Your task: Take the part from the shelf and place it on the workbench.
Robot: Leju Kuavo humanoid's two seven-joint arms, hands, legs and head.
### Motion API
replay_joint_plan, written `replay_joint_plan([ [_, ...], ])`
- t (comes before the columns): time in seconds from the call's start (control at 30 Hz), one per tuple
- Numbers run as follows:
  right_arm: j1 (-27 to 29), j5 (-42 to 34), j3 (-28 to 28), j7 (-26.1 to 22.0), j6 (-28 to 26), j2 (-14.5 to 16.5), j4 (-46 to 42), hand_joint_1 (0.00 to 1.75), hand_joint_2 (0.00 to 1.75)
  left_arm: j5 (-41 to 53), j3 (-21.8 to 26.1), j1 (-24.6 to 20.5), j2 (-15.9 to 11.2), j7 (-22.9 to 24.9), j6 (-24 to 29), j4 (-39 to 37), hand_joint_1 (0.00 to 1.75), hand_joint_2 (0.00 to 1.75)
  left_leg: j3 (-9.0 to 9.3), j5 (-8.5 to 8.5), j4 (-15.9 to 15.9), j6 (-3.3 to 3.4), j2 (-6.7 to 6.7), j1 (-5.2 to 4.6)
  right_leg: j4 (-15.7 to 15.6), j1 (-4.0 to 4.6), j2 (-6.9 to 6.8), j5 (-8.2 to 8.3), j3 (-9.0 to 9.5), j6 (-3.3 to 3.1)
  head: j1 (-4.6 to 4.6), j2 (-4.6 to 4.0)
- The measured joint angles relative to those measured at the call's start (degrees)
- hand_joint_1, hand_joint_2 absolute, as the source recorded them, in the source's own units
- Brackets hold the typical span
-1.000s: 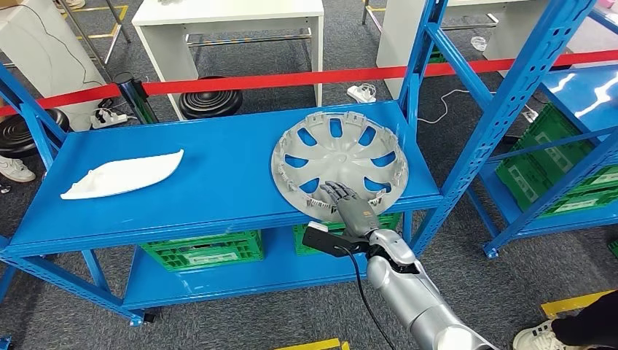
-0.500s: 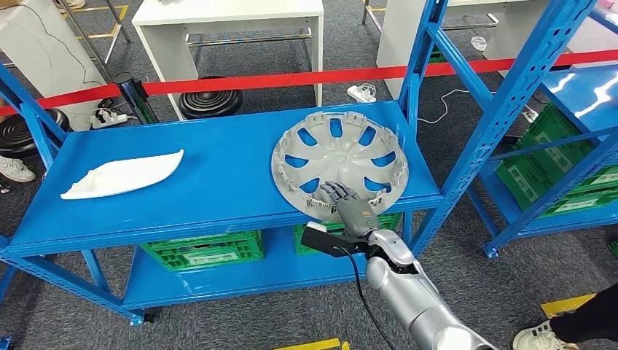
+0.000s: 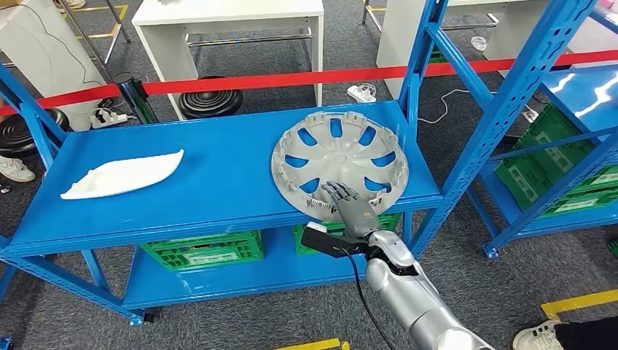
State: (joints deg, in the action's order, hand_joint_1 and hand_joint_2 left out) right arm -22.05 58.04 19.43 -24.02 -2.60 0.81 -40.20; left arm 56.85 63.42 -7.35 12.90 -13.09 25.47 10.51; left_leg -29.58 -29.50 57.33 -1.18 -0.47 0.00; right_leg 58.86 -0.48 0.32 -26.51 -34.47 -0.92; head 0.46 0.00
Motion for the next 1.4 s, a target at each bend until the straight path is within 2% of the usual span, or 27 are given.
replay_joint_plan([
  [0.3,0.15,0.13,0.00,-0.01,0.20,0.00,-0.52,0.00,1.75,-0.85,0.01,-0.07,-0.01,0.16,1.51,0.04,0.00,1.75,-0.05,0.00,0.00,0.00,0.00,0.00,0.00,0.00,0.00,0.00,0.00,0.00,0.00,0.00],
  [0.43,-0.02,0.38,0.00,-0.17,0.32,0.04,-0.52,0.00,1.75,-2.80,0.37,-0.02,-0.01,0.17,4.65,0.04,0.00,0.00,-0.09,0.00,0.00,0.00,-0.01,0.00,0.00,0.00,-0.01,0.00,0.00,0.00,0.00,0.00],
  [0.97,-0.07,-0.20,0.04,-0.15,-1.45,0.40,-0.47,0.00,1.75,0.63,0.49,0.36,-0.11,3.92,4.56,0.04,0.00,0.00,-0.05,0.00,0.00,0.00,-0.01,0.00,0.00,0.00,-0.01,0.00,-0.03,0.00,0.00,0.00],
  [1.23,0.06,-0.27,0.04,-0.64,-1.55,0.21,-0.48,0.00,1.75,-0.10,0.50,0.54,-0.13,3.73,4.56,0.04,0.00,0.00,-0.05,0.00,0.00,0.00,-0.01,0.00,0.00,0.00,-0.01,0.00,-0.03,0.00,0.00,0.00],
  [1.4,0.15,-0.22,0.01,0.87,-1.59,-0.03,-0.57,0.00,1.75,-0.08,0.49,0.44,-0.11,3.79,4.56,0.04,0.00,0.00,-0.03,0.00,0.00,0.00,-0.01,0.00,-0.01,0.00,-0.01,0.00,-0.03,0.00,0.00,0.00],
])
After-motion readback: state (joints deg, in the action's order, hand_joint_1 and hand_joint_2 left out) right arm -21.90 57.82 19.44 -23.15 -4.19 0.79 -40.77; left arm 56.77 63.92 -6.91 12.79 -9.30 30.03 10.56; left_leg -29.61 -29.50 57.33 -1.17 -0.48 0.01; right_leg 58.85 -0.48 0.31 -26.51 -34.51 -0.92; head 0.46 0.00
